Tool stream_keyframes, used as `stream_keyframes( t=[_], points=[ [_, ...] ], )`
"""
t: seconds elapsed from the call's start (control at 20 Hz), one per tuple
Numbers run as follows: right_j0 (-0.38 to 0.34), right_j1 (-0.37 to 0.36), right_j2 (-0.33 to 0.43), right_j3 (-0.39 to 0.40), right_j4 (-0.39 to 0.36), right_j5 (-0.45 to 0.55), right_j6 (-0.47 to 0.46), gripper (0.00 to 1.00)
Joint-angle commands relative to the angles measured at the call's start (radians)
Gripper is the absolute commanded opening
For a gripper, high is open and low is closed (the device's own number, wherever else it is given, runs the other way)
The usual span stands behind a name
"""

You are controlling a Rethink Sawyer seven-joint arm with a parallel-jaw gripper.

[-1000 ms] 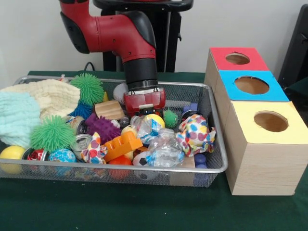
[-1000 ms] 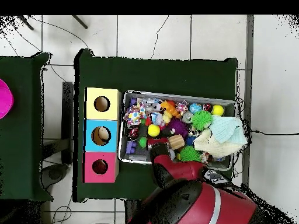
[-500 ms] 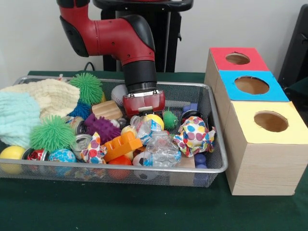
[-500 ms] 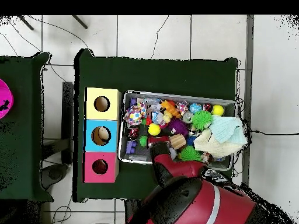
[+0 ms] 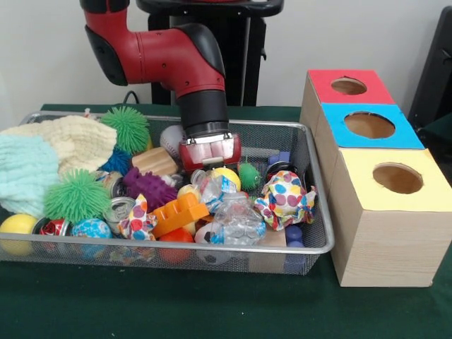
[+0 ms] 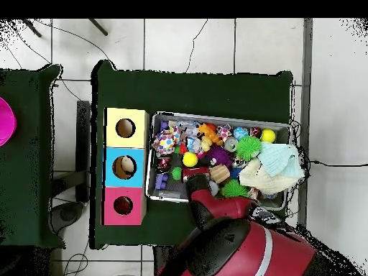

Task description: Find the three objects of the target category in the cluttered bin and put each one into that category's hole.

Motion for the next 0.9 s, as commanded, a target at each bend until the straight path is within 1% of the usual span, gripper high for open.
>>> stream_keyframes(
  t=[0.05,0.15,0.2,0.3,0.35,0.4,0.5,0.55,0.7,0.75,0.8,0.9],
  points=[
    [-0.067,0.129,0.072,-0.4,0.041,0.176,0.106,0.0],
    [-0.073,0.123,0.081,-0.394,0.042,0.206,0.112,0.0],
    [-0.088,0.119,0.1,-0.391,0.009,0.208,0.129,0.0],
    [-0.066,0.107,0.067,-0.365,0.041,0.178,0.109,0.0],
    [-0.042,0.084,0.029,-0.324,0.08,0.124,0.091,0.0],
    [-0.05,0.053,0.031,-0.267,0.101,0.095,0.122,0.0],
    [-0.051,-0.04,0.035,-0.177,0.078,0.113,0.147,0.0],
    [-0.063,-0.082,0.048,-0.134,0.067,0.136,0.17,0.0],
    [-0.074,-0.174,0.058,-0.042,0.056,0.161,0.198,0.0],
    [-0.069,-0.185,0.05,-0.022,0.066,0.153,0.198,0.0],
    [-0.071,-0.203,0.055,-0.005,0.061,0.16,0.202,0.0],
    [-0.069,-0.209,0.053,0.014,0.064,0.151,0.201,0.0]
  ],
)
